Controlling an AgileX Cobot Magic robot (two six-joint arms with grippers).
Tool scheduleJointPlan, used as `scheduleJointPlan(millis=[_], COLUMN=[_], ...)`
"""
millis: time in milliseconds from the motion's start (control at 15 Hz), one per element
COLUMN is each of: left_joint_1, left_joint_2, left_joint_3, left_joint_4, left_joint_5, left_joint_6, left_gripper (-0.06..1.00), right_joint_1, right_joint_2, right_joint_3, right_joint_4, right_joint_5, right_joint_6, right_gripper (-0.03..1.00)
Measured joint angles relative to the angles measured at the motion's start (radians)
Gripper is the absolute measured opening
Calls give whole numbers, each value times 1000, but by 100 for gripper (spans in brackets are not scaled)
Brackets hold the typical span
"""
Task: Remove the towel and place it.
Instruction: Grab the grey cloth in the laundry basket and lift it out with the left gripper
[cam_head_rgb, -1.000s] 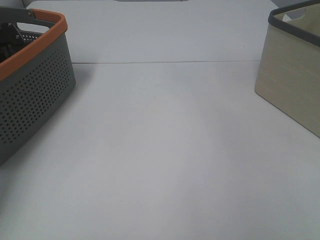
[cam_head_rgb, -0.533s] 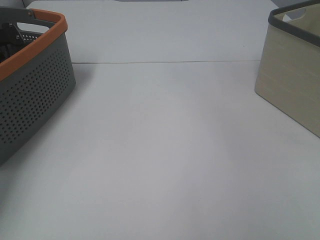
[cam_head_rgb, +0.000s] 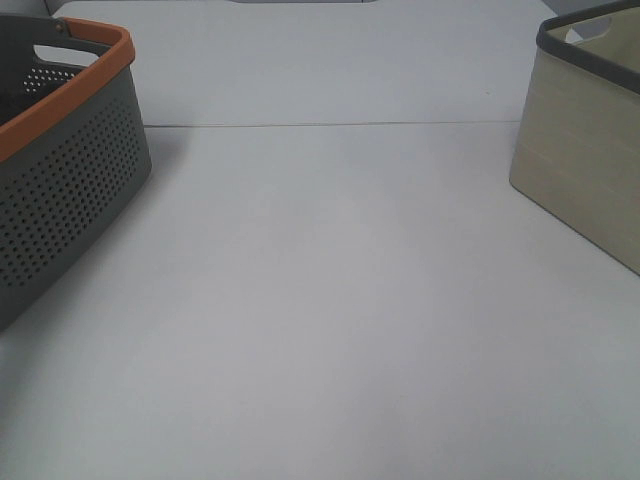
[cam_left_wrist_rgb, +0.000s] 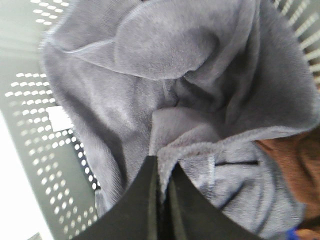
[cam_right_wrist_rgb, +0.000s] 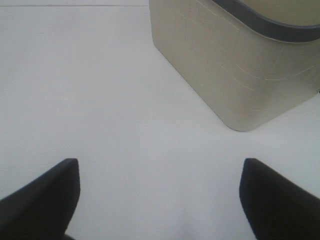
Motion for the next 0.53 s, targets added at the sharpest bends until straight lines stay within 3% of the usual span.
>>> scheduleJointPlan(millis=[267, 533], left_joint_1=[0, 0], left_joint_2=[-230, -336], left_joint_3=[0, -48], left_joint_4=[-132, -134], left_joint_5=[124, 192], left_joint_6=[-71, -71], left_gripper=[0, 0], right_joint_1=[0, 0], right_joint_2=[0, 0], right_joint_3=[0, 0], right_joint_4=[0, 0], right_joint_5=[0, 0], right_joint_6=[0, 0], right_gripper=[78, 78])
